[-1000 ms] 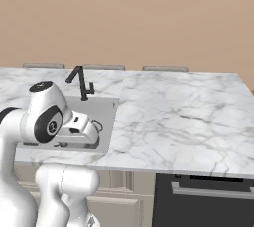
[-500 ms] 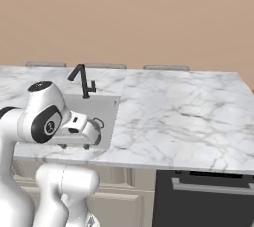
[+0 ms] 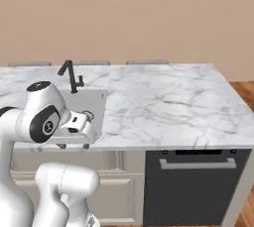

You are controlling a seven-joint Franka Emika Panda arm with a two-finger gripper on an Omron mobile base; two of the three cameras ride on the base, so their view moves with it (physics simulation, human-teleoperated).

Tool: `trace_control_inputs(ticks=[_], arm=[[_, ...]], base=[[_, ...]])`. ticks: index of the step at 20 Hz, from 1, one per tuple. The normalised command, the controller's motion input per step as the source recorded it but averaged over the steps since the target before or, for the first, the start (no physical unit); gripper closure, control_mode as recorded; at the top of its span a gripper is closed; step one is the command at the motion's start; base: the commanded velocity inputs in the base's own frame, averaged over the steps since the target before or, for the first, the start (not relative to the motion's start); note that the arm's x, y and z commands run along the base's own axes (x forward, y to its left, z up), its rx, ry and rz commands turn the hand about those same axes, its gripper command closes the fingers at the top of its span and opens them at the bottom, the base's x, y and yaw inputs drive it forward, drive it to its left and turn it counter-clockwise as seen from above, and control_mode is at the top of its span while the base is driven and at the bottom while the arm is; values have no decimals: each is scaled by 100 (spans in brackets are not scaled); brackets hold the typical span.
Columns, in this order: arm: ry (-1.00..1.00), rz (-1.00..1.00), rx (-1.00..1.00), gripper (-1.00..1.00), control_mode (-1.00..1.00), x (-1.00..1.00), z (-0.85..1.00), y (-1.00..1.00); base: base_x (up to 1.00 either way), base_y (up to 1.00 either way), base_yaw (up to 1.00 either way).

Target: Move the pot and pan from the stove into the sink.

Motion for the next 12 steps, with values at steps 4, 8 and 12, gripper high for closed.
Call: trace_control_inputs(ticks=[4, 8, 12], arm=[[0, 0, 0, -100, 100, 0, 0, 0], [0, 0, 0, -100, 100, 0, 0, 0], [0, 0, 0, -100, 100, 0, 0, 0]], base=[[0, 1, -47], [0, 1, -50], [0, 0, -50]])
